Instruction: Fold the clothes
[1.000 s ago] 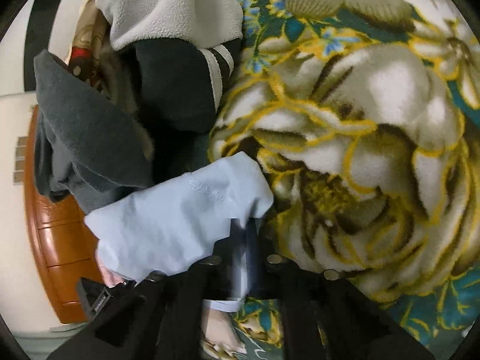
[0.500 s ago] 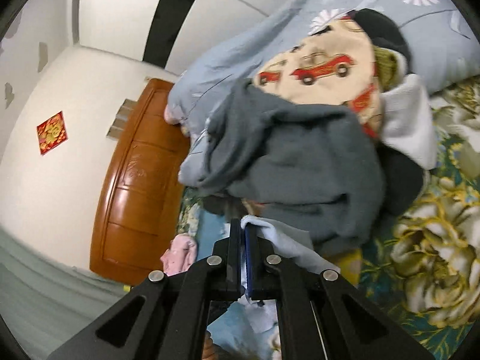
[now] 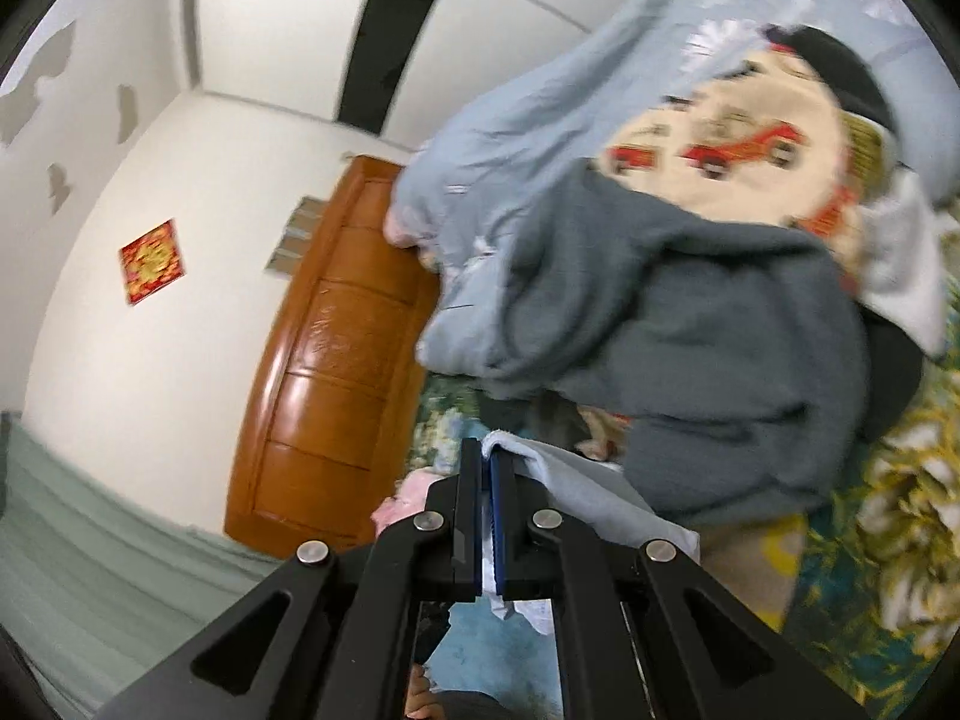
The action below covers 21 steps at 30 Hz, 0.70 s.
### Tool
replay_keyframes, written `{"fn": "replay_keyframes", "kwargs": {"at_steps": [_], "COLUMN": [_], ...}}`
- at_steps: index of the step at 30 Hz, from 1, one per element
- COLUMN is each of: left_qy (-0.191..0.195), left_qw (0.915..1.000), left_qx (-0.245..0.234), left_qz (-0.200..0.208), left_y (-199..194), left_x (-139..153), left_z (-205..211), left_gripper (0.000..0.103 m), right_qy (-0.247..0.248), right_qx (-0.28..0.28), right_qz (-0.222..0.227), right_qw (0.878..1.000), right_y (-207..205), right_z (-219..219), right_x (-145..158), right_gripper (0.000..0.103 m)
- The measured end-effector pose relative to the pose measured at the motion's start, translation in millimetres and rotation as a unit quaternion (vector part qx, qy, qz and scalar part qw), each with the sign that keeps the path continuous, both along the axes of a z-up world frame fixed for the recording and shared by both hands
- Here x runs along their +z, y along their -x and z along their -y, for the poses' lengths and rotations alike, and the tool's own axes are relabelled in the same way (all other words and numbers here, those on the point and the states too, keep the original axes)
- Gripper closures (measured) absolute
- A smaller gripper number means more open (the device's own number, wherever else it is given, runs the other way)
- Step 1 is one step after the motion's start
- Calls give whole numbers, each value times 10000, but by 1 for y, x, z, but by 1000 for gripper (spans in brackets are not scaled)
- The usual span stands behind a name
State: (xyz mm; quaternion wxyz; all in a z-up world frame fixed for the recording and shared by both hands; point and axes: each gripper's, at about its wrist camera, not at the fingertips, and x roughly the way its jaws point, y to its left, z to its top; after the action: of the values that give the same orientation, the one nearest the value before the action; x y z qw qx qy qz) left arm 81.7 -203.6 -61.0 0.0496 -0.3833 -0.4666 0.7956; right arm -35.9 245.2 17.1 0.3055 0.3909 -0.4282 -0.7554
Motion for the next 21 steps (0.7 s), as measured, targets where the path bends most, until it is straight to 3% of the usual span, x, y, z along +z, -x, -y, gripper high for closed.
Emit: {"fn": "replay_keyframes", "kwargs": {"at_steps": [3, 8, 14, 17, 21], "left_qy": [213, 656, 1393, 1590, 1760], "left_qw": [9989, 9918, 9684, 9619, 9561], "left_qx": [233, 564, 885, 854, 738], "left_qz": [-350, -943, -1871, -2052, -2225], "left_y": [-12, -25, -71, -95, -126], "left_x": [32, 93, 191, 206, 217], "left_z": [21, 46, 69, 63, 50], "left_gripper": [101, 101, 101, 101, 101], "right_qy": [218, 584, 949, 1030, 937], "right_qx": [236, 647, 878, 825, 555], "right_qz": [-351, -1225, -2228, -2432, -2346], "right_qw": [9989, 9886, 9662, 9610, 9660], "right_y": [15, 33, 27, 13, -6], "right_z": [25, 74, 116, 116, 98], "right_x": [25, 93, 170, 184, 179], "right_gripper": [101, 101, 101, 101, 101]}}
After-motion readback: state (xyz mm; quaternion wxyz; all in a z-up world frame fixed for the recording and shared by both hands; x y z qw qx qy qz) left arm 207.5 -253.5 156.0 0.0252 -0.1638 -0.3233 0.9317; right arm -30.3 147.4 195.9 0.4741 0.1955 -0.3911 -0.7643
